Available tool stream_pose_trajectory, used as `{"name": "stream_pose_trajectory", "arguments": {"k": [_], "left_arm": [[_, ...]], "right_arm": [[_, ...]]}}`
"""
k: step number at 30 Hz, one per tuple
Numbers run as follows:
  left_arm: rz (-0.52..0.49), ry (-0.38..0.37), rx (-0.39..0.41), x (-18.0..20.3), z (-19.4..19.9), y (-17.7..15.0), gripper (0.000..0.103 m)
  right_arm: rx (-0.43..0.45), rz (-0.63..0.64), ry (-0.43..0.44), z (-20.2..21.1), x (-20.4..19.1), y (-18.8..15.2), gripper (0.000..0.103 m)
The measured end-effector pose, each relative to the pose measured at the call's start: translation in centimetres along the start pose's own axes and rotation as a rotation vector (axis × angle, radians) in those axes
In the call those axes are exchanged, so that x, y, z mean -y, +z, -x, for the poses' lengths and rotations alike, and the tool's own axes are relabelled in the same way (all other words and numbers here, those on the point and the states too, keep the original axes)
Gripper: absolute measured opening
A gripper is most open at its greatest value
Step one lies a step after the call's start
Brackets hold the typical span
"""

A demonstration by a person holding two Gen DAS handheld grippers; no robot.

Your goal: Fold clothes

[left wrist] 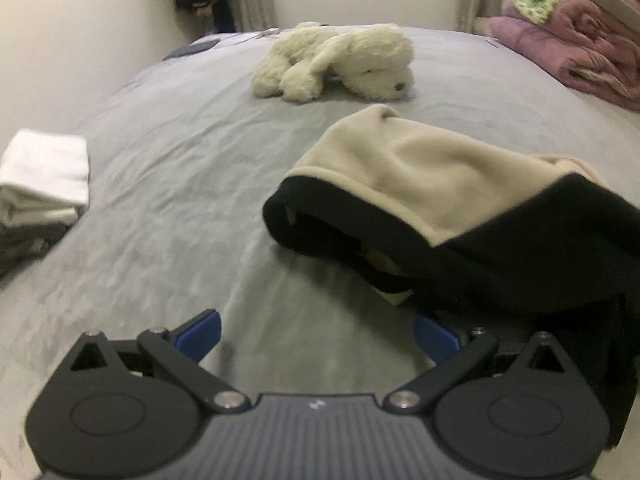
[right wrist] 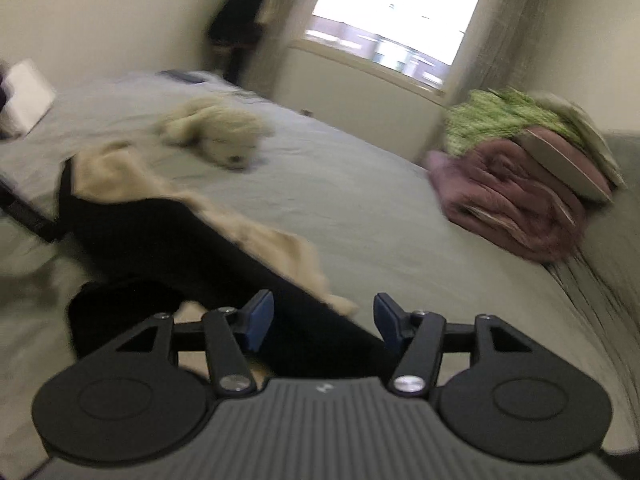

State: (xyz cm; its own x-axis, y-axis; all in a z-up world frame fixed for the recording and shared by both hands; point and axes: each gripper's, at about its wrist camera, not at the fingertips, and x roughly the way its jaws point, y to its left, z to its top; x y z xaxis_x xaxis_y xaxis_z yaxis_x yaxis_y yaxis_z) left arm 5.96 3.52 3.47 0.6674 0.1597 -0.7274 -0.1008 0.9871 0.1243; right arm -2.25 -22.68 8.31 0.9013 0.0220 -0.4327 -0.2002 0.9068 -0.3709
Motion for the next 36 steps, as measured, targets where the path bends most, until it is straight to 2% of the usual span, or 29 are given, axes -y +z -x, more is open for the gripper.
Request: {"name": "stream_pose_trajectory", "arguments": {"k": [5, 10, 12, 15, 17, 22, 24, 25, 26, 31, 34, 36], "left_arm": [[-0.039, -0.009, 0.024, 0.3, 0.5, -0.1, 0.103], [-0.038, -0.026, 0.019, 0.0, 0.5, -0.1, 0.103], [-0.039, -0.032, 0.015, -0.1, 0.4, -0.2, 0.103], [-0.043, -0.042, 0.008, -0.3, 0.3, -0.1, 0.103], [-0.040, -0.049, -0.003, -0.5, 0.1, -0.1, 0.103], [-0.020, -0.073, -0.017, -1.4, 0.2, 0.0, 0.103], [0.010, -0.082, -0.027, -2.4, 0.1, 0.1, 0.103], [0.031, -0.084, -0.031, -3.0, 0.0, 0.1, 0.103], [0.051, -0.079, -0.032, -3.7, -0.2, 0.2, 0.103], [0.066, -0.082, -0.037, -5.5, -0.2, 0.0, 0.103], [0.086, -0.120, -0.042, -6.0, 0.1, 0.0, 0.103], [0.094, -0.143, -0.047, -6.2, 0.2, -0.1, 0.103]], "right_arm": [[0.045, 0.091, 0.078, -0.9, -3.5, 0.6, 0.060], [0.079, 0.144, 0.116, -1.8, -5.5, 0.7, 0.059], [0.078, 0.158, 0.118, -2.2, -6.2, 0.6, 0.055], [0.078, 0.169, 0.116, -2.7, -7.0, 0.6, 0.046], [0.075, 0.177, 0.112, -3.0, -7.7, 0.8, 0.035], [0.072, 0.205, 0.096, -3.6, -9.3, 1.7, 0.022], [0.072, 0.197, 0.080, -3.6, -9.7, 2.4, 0.013], [0.071, 0.193, 0.072, -3.6, -9.9, 2.7, 0.003], [0.071, 0.189, 0.064, -3.6, -10.1, 3.0, 0.000], [0.078, 0.170, 0.016, -3.4, -10.8, 4.6, 0.000], [0.128, 0.121, -0.062, -1.3, -8.8, 5.8, 0.000], [0.129, 0.061, -0.033, -0.1, -6.8, 6.5, 0.000]]}}
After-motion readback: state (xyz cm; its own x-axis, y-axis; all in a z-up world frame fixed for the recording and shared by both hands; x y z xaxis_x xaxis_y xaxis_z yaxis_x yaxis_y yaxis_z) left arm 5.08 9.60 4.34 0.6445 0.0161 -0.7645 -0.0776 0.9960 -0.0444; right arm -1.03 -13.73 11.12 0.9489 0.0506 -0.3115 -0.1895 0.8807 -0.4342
